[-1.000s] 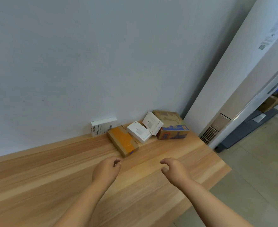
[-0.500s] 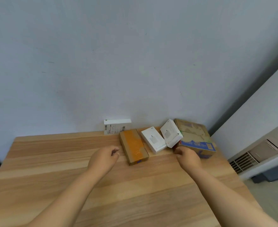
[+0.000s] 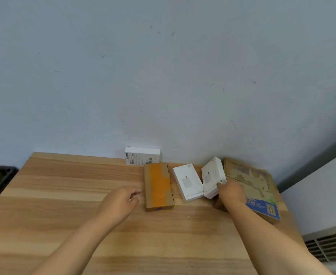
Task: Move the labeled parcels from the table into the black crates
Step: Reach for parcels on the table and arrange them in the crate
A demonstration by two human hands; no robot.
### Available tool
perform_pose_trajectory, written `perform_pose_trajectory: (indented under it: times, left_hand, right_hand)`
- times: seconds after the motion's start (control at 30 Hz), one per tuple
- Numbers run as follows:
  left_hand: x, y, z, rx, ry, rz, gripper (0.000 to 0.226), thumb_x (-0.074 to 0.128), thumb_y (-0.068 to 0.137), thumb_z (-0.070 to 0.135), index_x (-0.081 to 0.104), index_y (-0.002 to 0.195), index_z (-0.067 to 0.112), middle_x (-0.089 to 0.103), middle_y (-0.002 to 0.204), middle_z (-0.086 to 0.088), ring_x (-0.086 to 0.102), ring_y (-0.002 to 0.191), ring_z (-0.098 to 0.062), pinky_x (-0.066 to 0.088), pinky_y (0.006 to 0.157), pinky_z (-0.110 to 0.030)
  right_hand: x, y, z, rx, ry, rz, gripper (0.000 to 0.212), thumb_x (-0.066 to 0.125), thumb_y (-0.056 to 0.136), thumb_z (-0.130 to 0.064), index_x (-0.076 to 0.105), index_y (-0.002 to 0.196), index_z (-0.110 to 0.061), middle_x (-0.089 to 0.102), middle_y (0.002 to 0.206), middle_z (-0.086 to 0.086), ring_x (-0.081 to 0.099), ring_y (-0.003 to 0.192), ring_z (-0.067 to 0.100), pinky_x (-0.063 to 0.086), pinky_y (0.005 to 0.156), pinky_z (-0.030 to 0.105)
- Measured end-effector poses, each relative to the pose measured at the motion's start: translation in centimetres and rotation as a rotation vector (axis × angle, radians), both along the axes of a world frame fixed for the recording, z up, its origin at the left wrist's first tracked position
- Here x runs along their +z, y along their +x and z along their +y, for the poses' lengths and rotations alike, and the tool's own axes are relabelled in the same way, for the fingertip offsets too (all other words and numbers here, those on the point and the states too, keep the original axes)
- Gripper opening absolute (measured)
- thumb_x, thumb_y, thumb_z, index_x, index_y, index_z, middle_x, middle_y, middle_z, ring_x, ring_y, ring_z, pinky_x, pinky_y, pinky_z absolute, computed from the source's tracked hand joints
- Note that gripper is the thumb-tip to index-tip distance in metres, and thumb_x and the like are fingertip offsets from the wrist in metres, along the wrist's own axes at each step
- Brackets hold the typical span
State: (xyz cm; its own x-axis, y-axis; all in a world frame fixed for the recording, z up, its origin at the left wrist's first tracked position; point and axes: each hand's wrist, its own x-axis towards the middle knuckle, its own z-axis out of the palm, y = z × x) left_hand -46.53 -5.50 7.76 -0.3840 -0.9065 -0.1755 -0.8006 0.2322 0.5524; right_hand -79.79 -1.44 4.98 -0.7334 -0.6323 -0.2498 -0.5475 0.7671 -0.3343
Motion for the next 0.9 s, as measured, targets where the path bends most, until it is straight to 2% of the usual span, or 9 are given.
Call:
perform_pose_trajectory:
  times: [0.1,0.23,0.4,0.47,0.6,0.67,0.73,0.83,0.9]
  left_hand:
    - [-0.5,0.1,0.3,0.027,0.022,-0.038,0.032,0.054,0.092,0.024,0.061,0.123,0.029,0.062,0.121,0.013,0.057,0.106,-0.004,0.043,0.086,-0.02]
    - [-0.4,0.2,0.8,0.066,0.029,-0.057,0.033,0.054,0.092,0.026,0.06,0.124,0.029,0.062,0.122,0.013,0.056,0.106,-0.003,0.043,0.087,-0.02]
    - [0.5,0.1,1.0,0.069,0.004,-0.058,0.032,0.051,0.093,0.027,0.059,0.123,0.03,0.061,0.122,0.015,0.055,0.107,-0.001,0.039,0.081,-0.016]
    - [1.2,-0.2,1.0,0.053,-0.01,-0.032,0.033,0.05,0.093,0.026,0.058,0.125,0.03,0.06,0.124,0.016,0.055,0.109,-0.001,0.039,0.081,-0.015]
    - [3.5,-0.6,0.8,0.027,-0.029,-0.001,0.036,0.049,0.095,0.027,0.055,0.129,0.03,0.058,0.127,0.016,0.054,0.112,-0.001,0.041,0.089,-0.018]
    - [4.9,-0.6,0.7,0.024,-0.062,0.036,0.034,0.05,0.094,0.027,0.056,0.128,0.029,0.059,0.126,0.014,0.055,0.11,-0.002,0.043,0.089,-0.019]
    - [6.5,-0.3,0.5,0.032,-0.086,0.077,0.033,0.05,0.095,0.027,0.057,0.127,0.027,0.06,0.124,0.012,0.056,0.108,-0.004,0.043,0.088,-0.019]
    - [9.0,0.6,0.0,0.078,-0.112,0.139,0.035,0.049,0.096,0.028,0.054,0.13,0.024,0.059,0.127,0.008,0.054,0.113,-0.007,0.044,0.091,-0.022]
    - [10.8,1.5,-0.3,0.119,-0.131,0.193,0.037,0.048,0.096,0.029,0.051,0.133,0.022,0.058,0.128,0.006,0.054,0.112,-0.009,0.043,0.09,-0.023]
  right_hand:
    - [-0.5,-0.7,-0.7,-0.029,-0.037,-0.059,0.038,0.053,0.093,-0.038,0.056,0.117,-0.01,0.063,0.11,0.013,0.058,0.1,0.029,0.047,0.071,0.035]
    - [-0.6,-1.2,-1.1,-0.117,-0.101,-0.192,0.034,0.056,0.093,-0.027,0.057,0.114,-0.001,0.063,0.108,0.018,0.059,0.088,0.03,0.04,0.064,0.03]
    - [0.7,-0.6,-1.1,-0.224,-0.17,-0.342,0.028,0.057,0.091,-0.022,0.062,0.104,0.002,0.058,0.081,0.011,0.052,0.066,0.023,0.036,0.054,0.028]
    - [1.7,0.5,-1.2,-0.212,-0.217,-0.394,0.025,0.057,0.091,-0.021,0.064,0.1,0.001,0.062,0.085,0.012,0.053,0.066,0.022,0.038,0.057,0.028]
    - [4.2,4.5,-1.4,-0.267,-0.398,-0.624,0.02,0.063,0.088,-0.014,0.065,0.101,0.002,0.063,0.074,0.008,0.061,0.074,0.026,0.05,0.068,0.032]
    - [5.8,6.8,-1.5,-0.282,-0.474,-0.768,0.024,0.066,0.088,-0.01,0.063,0.108,0.002,0.063,0.08,0.009,0.063,0.083,0.026,0.051,0.073,0.034]
    - [7.8,9.3,-1.4,-0.266,-0.53,-0.89,0.026,0.065,0.088,-0.007,0.059,0.112,0.0,0.063,0.088,0.008,0.064,0.091,0.024,0.053,0.077,0.028]
    - [10.9,13.2,-0.8,-0.204,-0.599,-1.024,0.019,0.064,0.089,-0.007,0.057,0.106,-0.004,0.065,0.092,0.008,0.066,0.09,0.021,0.055,0.074,0.025]
    - [12.7,15.5,-0.5,-0.166,-0.639,-1.082,0.014,0.064,0.089,-0.009,0.057,0.101,-0.007,0.067,0.094,0.009,0.067,0.091,0.021,0.056,0.08,0.029]
